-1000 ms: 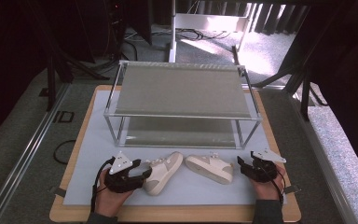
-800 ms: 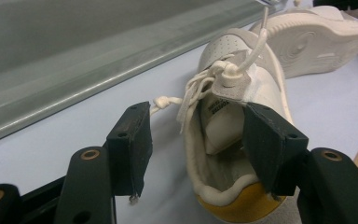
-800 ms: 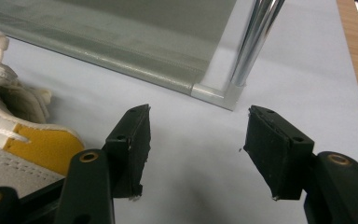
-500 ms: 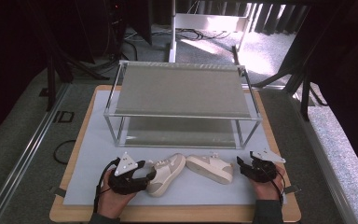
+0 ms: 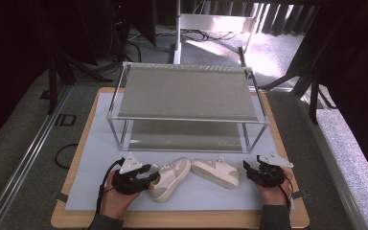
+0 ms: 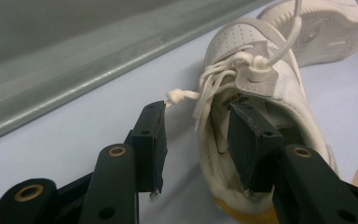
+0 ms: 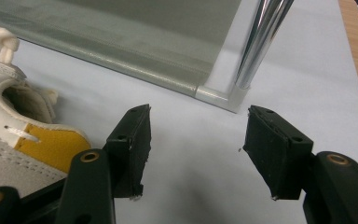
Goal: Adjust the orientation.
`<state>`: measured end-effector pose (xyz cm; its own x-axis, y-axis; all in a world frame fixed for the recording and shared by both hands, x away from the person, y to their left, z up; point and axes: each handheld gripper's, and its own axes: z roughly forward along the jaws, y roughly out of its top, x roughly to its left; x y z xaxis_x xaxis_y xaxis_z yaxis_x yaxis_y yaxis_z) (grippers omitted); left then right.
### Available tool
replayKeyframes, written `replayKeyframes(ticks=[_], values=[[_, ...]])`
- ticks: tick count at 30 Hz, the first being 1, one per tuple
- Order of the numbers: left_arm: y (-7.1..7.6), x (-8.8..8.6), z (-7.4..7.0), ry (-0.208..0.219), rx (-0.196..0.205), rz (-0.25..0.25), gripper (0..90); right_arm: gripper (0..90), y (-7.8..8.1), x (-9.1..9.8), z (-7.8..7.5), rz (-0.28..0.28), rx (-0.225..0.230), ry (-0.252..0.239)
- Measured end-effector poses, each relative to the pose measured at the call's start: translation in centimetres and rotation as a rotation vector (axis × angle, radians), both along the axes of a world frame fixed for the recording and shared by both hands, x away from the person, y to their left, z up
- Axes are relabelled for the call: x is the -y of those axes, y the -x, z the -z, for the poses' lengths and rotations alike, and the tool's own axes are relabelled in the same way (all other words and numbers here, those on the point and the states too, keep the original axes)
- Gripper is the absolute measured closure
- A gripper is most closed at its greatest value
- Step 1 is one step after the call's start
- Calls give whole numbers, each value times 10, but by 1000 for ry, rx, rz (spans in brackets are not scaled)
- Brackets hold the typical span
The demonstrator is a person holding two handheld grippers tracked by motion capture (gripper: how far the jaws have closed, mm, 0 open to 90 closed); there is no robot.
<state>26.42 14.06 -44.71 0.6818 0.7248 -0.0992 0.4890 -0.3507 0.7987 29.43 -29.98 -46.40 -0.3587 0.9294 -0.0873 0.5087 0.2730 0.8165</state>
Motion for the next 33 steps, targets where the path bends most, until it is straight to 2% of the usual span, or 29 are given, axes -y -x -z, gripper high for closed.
replayKeyframes(ticks=[4,6,14,16,20,21,24,25,28,31,32,33], values=[[-10,4,4,3,-23,11,595,404,0,1,0,1,0,1],[-11,6,4,-9,-26,17,616,404,0,1,0,2,0,0],[-13,7,8,0,-42,46,765,404,0,0,1,0,-3,5],[-14,6,9,28,-50,48,780,404,0,0,1,-1,-2,5],[-13,5,9,45,-51,45,797,406,0,0,1,0,-2,4],[-12,5,7,68,-56,46,800,407,0,0,1,0,0,4],[-12,5,5,70,-54,33,803,408,0,1,1,0,0,4],[-11,4,3,73,-48,12,803,408,0,1,1,0,0,4],[-10,1,1,72,-36,-8,803,409,0,1,1,-1,1,5],[-9,-7,-2,96,-18,-57,803,409,0,0,1,-1,0,6],[-9,-7,-2,96,-18,-57,802,409,0,0,1,-1,0,6],[-8,-10,-4,90,-8,-85,802,409,0,0,1,-3,2,7]])
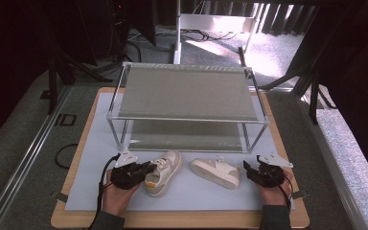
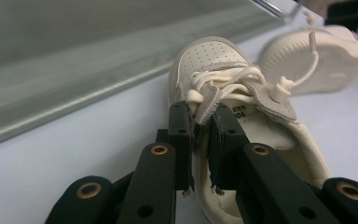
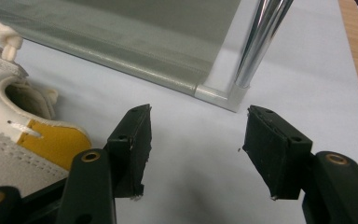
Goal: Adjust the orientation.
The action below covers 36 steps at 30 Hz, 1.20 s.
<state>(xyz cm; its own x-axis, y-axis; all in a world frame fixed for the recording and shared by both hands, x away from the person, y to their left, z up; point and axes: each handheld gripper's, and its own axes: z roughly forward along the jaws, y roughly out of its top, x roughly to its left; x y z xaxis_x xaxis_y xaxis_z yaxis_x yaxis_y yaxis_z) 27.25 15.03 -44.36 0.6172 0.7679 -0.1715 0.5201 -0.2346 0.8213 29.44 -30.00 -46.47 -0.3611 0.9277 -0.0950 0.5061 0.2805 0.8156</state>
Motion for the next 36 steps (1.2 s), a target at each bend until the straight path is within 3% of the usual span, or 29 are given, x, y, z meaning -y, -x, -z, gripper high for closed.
replayKeyframes(ticks=[9,18,21,22,25,30,31,36], values=[[3,-1,1,-48,-4,-111,800,410,0,-1,0,-2,-1,1],[4,8,2,-102,16,-89,787,414,1,-2,-1,-13,9,2],[3,9,3,-87,14,-69,721,413,3,-4,-4,-26,26,3],[4,10,4,-52,19,-33,681,413,3,-4,-5,-31,30,3],[6,10,2,-57,37,-44,571,412,4,-6,-7,-38,38,-2],[9,5,-1,-30,63,-51,526,415,9,-13,-15,-79,64,-17],[11,3,-2,-18,81,-55,535,450,11,-18,-19,-119,74,-23],[14,2,-5,-14,95,-56,535,456,16,-28,-24,-186,81,-63]])
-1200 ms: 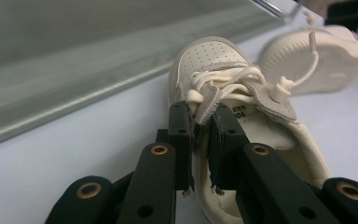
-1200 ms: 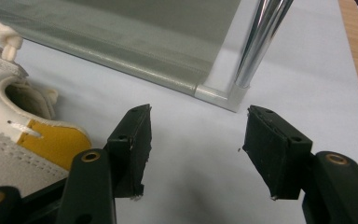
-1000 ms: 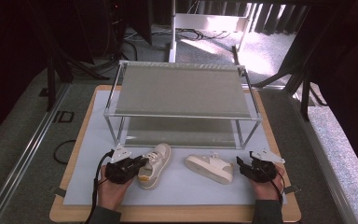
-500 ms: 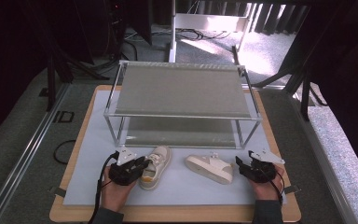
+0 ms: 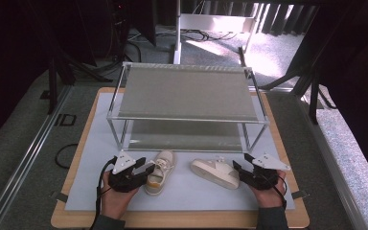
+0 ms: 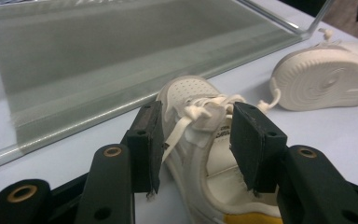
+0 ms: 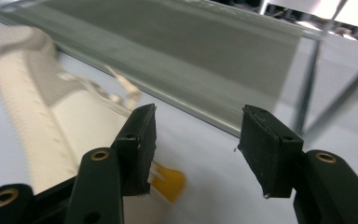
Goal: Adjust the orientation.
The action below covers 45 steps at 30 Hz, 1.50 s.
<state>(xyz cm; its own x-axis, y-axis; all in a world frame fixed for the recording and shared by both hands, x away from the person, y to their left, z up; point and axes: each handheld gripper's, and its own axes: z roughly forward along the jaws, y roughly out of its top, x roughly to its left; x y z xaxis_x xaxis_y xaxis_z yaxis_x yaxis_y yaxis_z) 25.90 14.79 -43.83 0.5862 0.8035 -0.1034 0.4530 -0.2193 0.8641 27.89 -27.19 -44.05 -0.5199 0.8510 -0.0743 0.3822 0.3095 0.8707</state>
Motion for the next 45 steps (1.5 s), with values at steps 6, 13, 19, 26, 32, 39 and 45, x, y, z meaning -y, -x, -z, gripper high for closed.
replayKeyframes(ticks=[6,13,19,26,32,39,45], values=[[3,6,-1,-10,10,32,524,455,0,-4,0,-56,-25,-64],[6,15,-7,-9,20,53,514,450,0,-9,3,-98,-61,-96],[8,27,-11,-21,26,82,515,504,4,-10,4,-123,-83,-118],[9,49,-13,-33,28,139,517,568,12,-13,5,-152,-86,-117],[6,78,-15,-38,31,207,538,587,20,-15,3,-169,-68,-98],[2,108,-10,-44,20,255,571,605,26,-15,2,-183,-52,-89],[2,127,-2,-74,11,282,582,623,35,-16,-2,-217,-36,-84]])
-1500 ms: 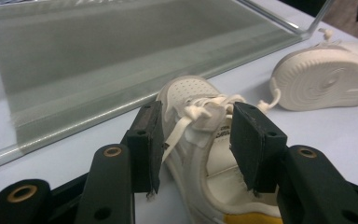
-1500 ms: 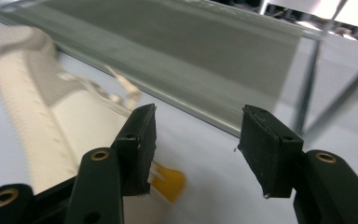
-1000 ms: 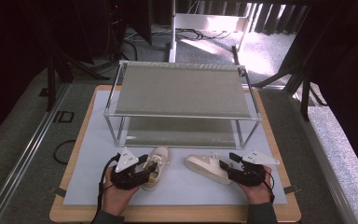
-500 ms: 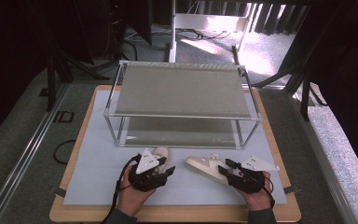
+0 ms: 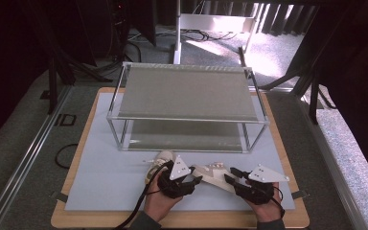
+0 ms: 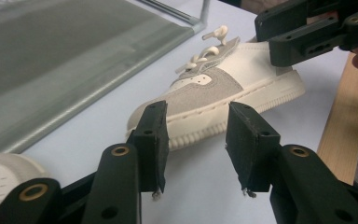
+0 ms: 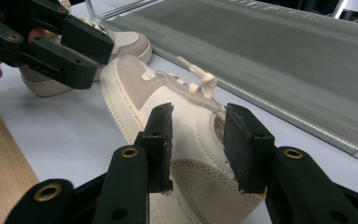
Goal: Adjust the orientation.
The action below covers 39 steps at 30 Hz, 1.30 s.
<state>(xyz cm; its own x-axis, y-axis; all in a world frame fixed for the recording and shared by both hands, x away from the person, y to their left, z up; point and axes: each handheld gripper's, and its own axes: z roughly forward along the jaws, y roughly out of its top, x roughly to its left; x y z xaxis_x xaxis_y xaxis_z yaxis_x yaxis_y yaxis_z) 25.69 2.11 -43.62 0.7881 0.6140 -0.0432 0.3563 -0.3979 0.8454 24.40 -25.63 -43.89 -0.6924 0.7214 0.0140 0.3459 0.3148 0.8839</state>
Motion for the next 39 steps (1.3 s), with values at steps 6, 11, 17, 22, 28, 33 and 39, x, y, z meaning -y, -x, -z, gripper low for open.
replayKeyframes(ticks=[6,11,17,22,28,33,39], values=[[2,-5,3,8,-12,12,615,607,0,6,-5,12,13,-12],[4,-5,4,15,-6,8,605,615,-6,14,-5,50,-7,-24],[8,-7,7,10,-8,9,596,632,-18,16,-4,65,-37,-20],[9,-9,8,4,-16,28,595,620,-26,10,2,8,-80,-20],[10,-11,10,-1,-26,36,596,628,-32,3,4,-32,-108,9],[12,-13,12,-11,-38,51,588,657,-35,-5,7,-51,-115,44],[16,-22,6,12,-4,16,572,660,-31,-7,7,-66,-107,53]])
